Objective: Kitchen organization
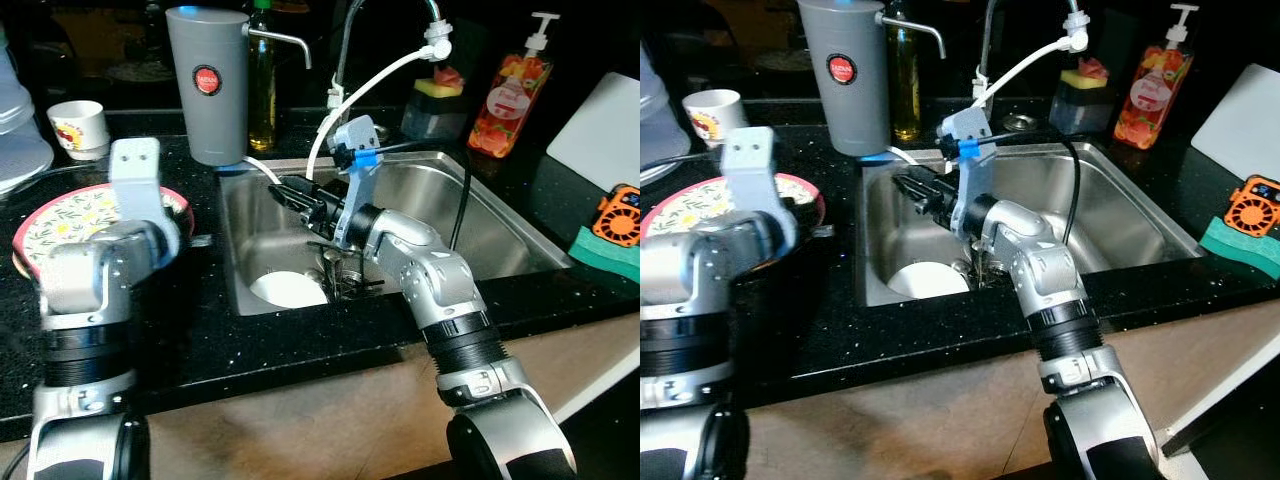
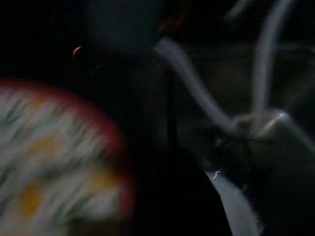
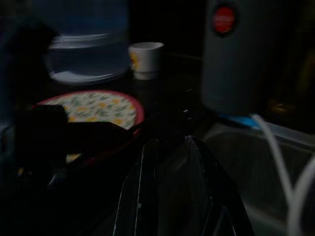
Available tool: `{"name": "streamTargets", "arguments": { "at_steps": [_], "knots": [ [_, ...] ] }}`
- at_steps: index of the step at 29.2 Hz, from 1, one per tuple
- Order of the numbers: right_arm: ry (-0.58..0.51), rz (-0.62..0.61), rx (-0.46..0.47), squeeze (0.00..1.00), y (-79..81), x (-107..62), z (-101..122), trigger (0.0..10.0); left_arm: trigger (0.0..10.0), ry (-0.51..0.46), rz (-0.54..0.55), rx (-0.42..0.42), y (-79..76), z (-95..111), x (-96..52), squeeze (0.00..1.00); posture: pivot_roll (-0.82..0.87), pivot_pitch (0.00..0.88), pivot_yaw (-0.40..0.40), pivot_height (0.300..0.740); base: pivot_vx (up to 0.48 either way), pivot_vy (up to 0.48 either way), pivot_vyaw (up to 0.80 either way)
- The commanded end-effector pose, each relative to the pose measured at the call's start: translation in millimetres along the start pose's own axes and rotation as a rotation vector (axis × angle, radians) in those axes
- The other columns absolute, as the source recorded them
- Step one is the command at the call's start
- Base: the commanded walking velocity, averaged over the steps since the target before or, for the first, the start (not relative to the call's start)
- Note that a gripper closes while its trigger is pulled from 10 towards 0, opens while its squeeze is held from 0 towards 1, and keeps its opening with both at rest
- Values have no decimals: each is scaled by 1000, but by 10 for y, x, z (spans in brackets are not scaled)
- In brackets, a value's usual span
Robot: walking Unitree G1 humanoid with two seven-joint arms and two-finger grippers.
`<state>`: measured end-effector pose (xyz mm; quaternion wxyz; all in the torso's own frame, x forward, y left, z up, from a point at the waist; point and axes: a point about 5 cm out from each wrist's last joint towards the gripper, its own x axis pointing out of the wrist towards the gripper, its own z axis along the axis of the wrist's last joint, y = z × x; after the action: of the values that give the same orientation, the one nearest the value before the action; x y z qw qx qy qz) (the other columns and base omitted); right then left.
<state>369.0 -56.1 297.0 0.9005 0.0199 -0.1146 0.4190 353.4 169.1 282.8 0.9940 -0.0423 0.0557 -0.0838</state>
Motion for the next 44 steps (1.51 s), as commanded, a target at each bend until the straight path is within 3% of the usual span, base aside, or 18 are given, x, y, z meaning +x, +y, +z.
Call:
{"name": "streamTargets", "arguments": {
  "at_steps": [1,2,5,7,8,12,13,14,22,23,26,31,38,44],
  "knots": [
    [-23,-26,19,0,-45,-8,44,10000,0,-85,-71,36,-132,108,-25,0,-27,103,-53,740,0,0,0],
    [-28,-34,23,0,-53,-8,51,10000,0,-103,-87,47,-160,126,-35,0,-27,103,-53,740,0,0,0],
    [-38,-65,39,0,-85,-10,64,10000,0,-178,-188,-50,-264,211,-82,0,-27,98,-50,740,0,0,0],
    [-41,-80,46,0,-95,-11,63,10000,0,-259,-277,-69,-345,276,-141,0,-27,97,-48,740,0,0,0],
    [-41,-85,49,0,-94,-15,57,10000,0,-310,-327,-64,-366,314,-189,0,-26,94,-48,740,0,0,0],
    [-51,-101,68,0,-96,-18,49,10000,0,-336,-371,-39,-340,301,-221,0,-26,91,-46,740,0,0,0],
    [-66,-114,107,204,-102,-25,54,10000,0,-342,-414,-49,-320,291,-255,0,-25,89,-45,740,0,0,0],
    [-93,-130,172,1000,-114,-34,69,10000,0,-340,-470,-71,-296,275,-311,0,-25,87,-44,740,0,0,0],
    [-164,-153,296,1000,-169,-41,173,10000,0,-327,-516,-48,-276,212,-350,0,-23,80,-43,740,0,0,0],
    [-163,-126,329,24,-142,-26,195,10000,0,-318,-533,-56,-296,193,-346,0,-24,77,-43,740,0,0,0],
    [-162,-109,343,0,-122,-18,208,10000,0,-309,-551,-62,-315,179,-347,0,-24,77,-43,740,0,0,0],
    [-187,-44,448,0,-45,-3,246,10000,0,-299,-574,-66,-351,158,-347,0,-22,78,-43,740,0,0,0],
    [-183,40,470,0,65,0,270,10000,0,-282,-625,-62,-409,136,-365,0,-22,84,-42,740,0,0,0],
    [-194,92,519,0,119,-12,304,10000,0,-289,-588,-70,-372,137,-334,0,-22,86,-43,740,0,0,0]
  ]
}}
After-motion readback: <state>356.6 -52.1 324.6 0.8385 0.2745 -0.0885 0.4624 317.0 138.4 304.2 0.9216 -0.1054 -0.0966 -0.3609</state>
